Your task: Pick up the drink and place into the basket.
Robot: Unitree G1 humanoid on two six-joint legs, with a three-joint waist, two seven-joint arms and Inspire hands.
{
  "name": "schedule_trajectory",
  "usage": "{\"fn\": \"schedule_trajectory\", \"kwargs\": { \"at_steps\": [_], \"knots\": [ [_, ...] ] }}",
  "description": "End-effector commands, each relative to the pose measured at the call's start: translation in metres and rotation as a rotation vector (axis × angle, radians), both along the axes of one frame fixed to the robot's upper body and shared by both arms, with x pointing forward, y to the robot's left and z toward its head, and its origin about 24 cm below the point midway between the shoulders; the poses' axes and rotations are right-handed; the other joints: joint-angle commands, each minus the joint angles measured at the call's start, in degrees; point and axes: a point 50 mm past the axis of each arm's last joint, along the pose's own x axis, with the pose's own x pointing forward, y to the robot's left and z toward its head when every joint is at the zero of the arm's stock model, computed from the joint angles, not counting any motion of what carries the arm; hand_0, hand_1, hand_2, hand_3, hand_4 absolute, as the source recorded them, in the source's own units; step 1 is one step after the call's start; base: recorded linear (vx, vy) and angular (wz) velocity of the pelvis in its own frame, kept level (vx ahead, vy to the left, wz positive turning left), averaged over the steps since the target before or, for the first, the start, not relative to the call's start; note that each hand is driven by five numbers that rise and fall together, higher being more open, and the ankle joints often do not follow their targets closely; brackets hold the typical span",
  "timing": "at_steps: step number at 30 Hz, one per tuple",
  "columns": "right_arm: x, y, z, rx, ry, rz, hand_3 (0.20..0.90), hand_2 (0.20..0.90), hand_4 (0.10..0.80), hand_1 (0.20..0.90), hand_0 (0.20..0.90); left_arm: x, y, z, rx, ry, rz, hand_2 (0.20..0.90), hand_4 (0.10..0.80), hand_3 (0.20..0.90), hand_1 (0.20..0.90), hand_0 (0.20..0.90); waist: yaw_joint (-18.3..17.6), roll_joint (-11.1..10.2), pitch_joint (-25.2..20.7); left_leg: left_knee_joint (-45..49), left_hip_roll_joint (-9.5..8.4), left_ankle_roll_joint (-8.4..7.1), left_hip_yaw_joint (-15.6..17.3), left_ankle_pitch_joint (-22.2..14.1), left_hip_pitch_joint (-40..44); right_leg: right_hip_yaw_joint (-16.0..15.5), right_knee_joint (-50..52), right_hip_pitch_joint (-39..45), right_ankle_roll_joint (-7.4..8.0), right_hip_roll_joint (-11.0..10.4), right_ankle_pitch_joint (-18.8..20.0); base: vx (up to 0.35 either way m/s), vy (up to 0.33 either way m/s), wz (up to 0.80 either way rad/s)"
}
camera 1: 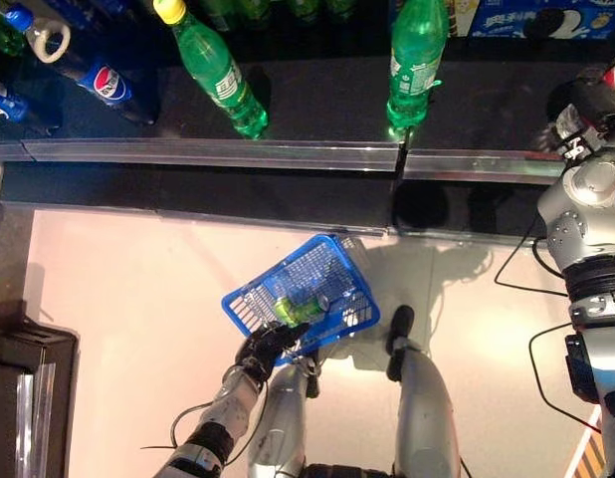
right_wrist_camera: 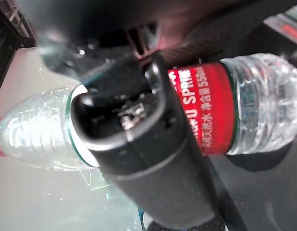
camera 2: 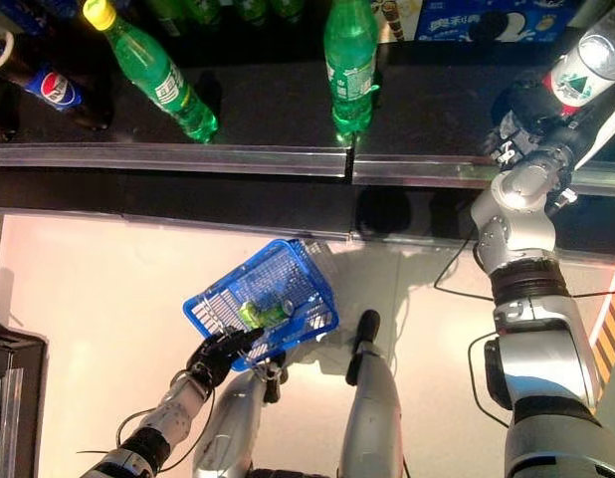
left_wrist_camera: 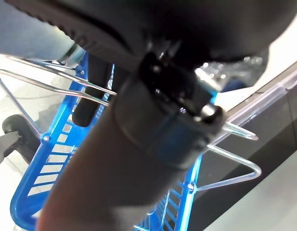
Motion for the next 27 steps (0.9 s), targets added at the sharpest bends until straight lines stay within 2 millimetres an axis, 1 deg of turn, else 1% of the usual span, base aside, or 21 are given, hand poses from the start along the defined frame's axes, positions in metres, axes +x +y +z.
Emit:
{"fn": "schedule_trajectory", "kwargs": {
  "at_steps": [1,3,4,5,9,10,11,12,14,15,16,19,20,22,23,25,26,27],
  "knots": [
    [-0.036,-0.001,0.108,-0.219,-0.377,-0.013,0.200,0.300,0.100,0.300,0.300,-0.052,0.048,-0.022,0.094,0.092,0.081,0.300,0.100,0.200,0.300,0.300,-0.29,0.55,-0.93,5.13,-0.75,1.21,-0.87,7.46,-4.42,-1.31,2.30,5.26,1.08,0.26,-7.60,-0.041,0.067,0.01],
    [-0.043,0.003,0.108,-0.262,-0.411,0.001,0.200,0.300,0.100,0.300,0.300,-0.050,0.051,-0.017,0.089,0.054,0.115,0.300,0.100,0.200,0.300,0.300,-0.72,0.30,-0.93,6.02,-0.74,1.26,-0.71,7.26,-3.69,-1.27,2.83,6.14,0.93,0.15,-8.08,-0.047,0.071,0.01],
    [-0.043,0.003,0.108,-0.261,-0.411,0.001,0.200,0.300,0.100,0.300,0.300,-0.050,0.052,-0.017,0.090,0.054,0.115,0.300,0.100,0.200,0.300,0.300,-0.69,0.27,-0.93,6.03,-0.74,1.26,-0.71,7.25,-3.67,-1.27,2.85,6.17,0.93,0.14,-8.09,-0.051,0.079,0.01],
    [-0.049,0.009,0.107,-0.295,-0.439,0.019,0.200,0.300,0.100,0.300,0.300,-0.049,0.055,-0.015,0.091,0.028,0.142,0.300,0.100,0.200,0.300,0.300,-1.13,-0.01,-0.93,6.99,-0.63,1.40,-0.52,6.94,-3.30,-1.25,3.56,6.67,0.76,0.02,-8.57,-0.038,0.069,0.02],
    [-0.064,0.021,0.097,-0.390,-0.479,0.071,0.200,0.300,0.100,0.300,0.300,-0.050,0.060,-0.012,0.074,0.002,0.208,0.300,0.100,0.200,0.300,0.300,-2.36,-0.45,-1.26,8.86,-0.29,1.48,0.10,6.48,-2.18,-1.10,4.95,8.27,0.47,-0.29,-9.69,-0.022,0.108,0.05],
    [-0.070,0.025,0.091,-0.420,-0.487,0.100,0.200,0.300,0.100,0.300,0.300,-0.053,0.064,-0.012,0.076,-0.004,0.230,0.300,0.100,0.200,0.300,0.300,-2.76,-0.67,-1.79,9.52,-0.10,1.38,0.20,6.56,-1.84,-1.01,5.29,8.95,0.39,-0.38,-10.05,0.015,0.073,0.08],
    [-0.072,0.027,0.089,-0.434,-0.489,0.110,0.200,0.300,0.100,0.300,0.300,-0.053,0.065,-0.011,0.076,-0.007,0.239,0.300,0.100,0.200,0.300,0.300,-2.89,-0.74,-1.96,9.68,-0.02,1.36,0.27,6.55,-1.71,-0.99,5.37,9.16,0.36,-0.42,-10.16,0.029,0.129,0.13],
    [-0.080,0.037,0.079,-0.495,-0.495,0.167,0.200,0.300,0.100,0.300,0.300,-0.056,0.069,-0.011,0.060,-0.016,0.286,0.300,0.100,0.200,0.300,0.300,-3.55,-1.04,-2.81,10.04,0.38,1.29,0.81,6.53,-0.86,-0.92,5.45,10.39,0.22,-0.66,-10.55,0.033,0.114,0.17],
    [-0.088,0.045,0.067,-0.528,-0.501,0.230,0.200,0.300,0.100,0.300,0.300,-0.060,0.074,-0.011,0.047,-0.027,0.329,0.300,0.100,0.200,0.300,0.300,-4.13,-1.42,-3.73,10.12,0.66,1.15,1.22,6.66,0.12,-0.79,4.99,11.96,0.12,-0.74,-10.75,0.036,0.102,0.12],
    [-0.089,0.045,0.066,-0.528,-0.501,0.229,0.200,0.300,0.100,0.300,0.300,-0.061,0.074,-0.011,0.048,-0.026,0.328,0.300,0.100,0.200,0.300,0.300,-4.10,-1.45,-3.74,10.10,0.65,1.15,1.21,6.67,0.18,-0.81,4.97,12.03,0.12,-0.74,-10.75,0.036,0.072,0.00],
    [-0.093,0.050,0.058,-0.537,-0.502,0.271,0.200,0.300,0.100,0.300,0.300,-0.065,0.077,-0.012,0.053,-0.029,0.342,0.300,0.100,0.200,0.300,0.300,-4.42,-1.78,-4.48,9.95,0.87,1.12,1.59,6.54,1.09,-0.77,4.49,13.13,0.14,-0.86,-10.78,0.048,0.058,-0.07],
    [-0.101,0.063,0.042,-0.535,-0.514,0.397,0.200,0.300,0.100,0.300,0.300,-0.068,0.082,-0.009,0.068,-0.058,0.365,0.300,0.100,0.200,0.300,0.300,-4.87,-2.41,-5.95,9.41,1.08,0.88,1.93,6.78,2.73,-0.51,3.17,15.51,0.31,-0.80,-10.63,0.069,0.070,-0.05],
    [-0.107,0.074,0.033,-0.551,-0.503,0.482,0.200,0.300,0.100,0.300,0.300,-0.069,0.085,-0.007,0.076,-0.073,0.382,0.300,0.100,0.200,0.300,0.300,-5.08,-2.80,-7.32,8.30,0.87,0.91,2.17,6.57,4.36,-0.28,1.64,17.46,0.58,-0.62,-10.31,0.087,0.067,-0.03],
    [-0.109,0.079,0.031,-0.547,-0.500,0.543,0.200,0.300,0.100,0.300,0.300,-0.070,0.087,-0.005,0.079,-0.083,0.389,0.300,0.100,0.200,0.300,0.300,-5.08,-3.00,-7.86,7.69,0.72,0.94,2.24,6.49,5.10,-0.18,0.83,18.34,0.77,-0.56,-10.05,0.059,0.046,-0.04],
    [-0.113,0.088,0.024,-0.547,-0.500,0.622,0.200,0.300,0.100,0.300,0.300,-0.071,0.089,-0.003,0.085,-0.099,0.392,0.300,0.100,0.200,0.300,0.300,-5.01,-3.33,-8.78,6.35,0.41,1.07,2.41,6.13,6.41,0.00,-0.83,19.89,1.09,-0.38,-9.50,0.054,0.026,-0.03],
    [-0.115,0.096,0.019,-0.539,-0.500,0.695,0.200,0.300,0.100,0.300,0.300,-0.071,0.091,-0.001,0.090,-0.113,0.395,0.300,0.100,0.200,0.300,0.300,-4.91,-3.70,-9.73,5.03,0.07,1.18,2.51,5.92,7.54,0.07,-2.32,21.15,1.36,-0.04,-9.01,0.064,0.015,-0.02],
    [-0.117,0.105,0.013,-0.519,-0.502,0.779,0.200,0.300,0.100,0.300,0.300,-0.071,0.093,0.002,0.086,-0.130,0.399,0.300,0.100,0.200,0.300,0.300,-4.74,-4.06,-10.76,3.37,-0.30,1.23,2.52,5.81,8.88,0.19,-4.16,22.66,1.74,0.29,-8.35,0.059,0.015,-0.02],
    [-0.118,0.110,0.011,-0.512,-0.504,0.826,0.200,0.300,0.100,0.300,0.300,-0.070,0.094,0.004,0.088,-0.146,0.398,0.300,0.100,0.200,0.300,0.300,-4.66,-4.23,-11.24,2.63,-0.50,1.25,2.53,5.58,9.49,0.22,-4.93,23.28,1.97,0.39,-8.10,0.065,0.010,-0.01]
  ]
}}
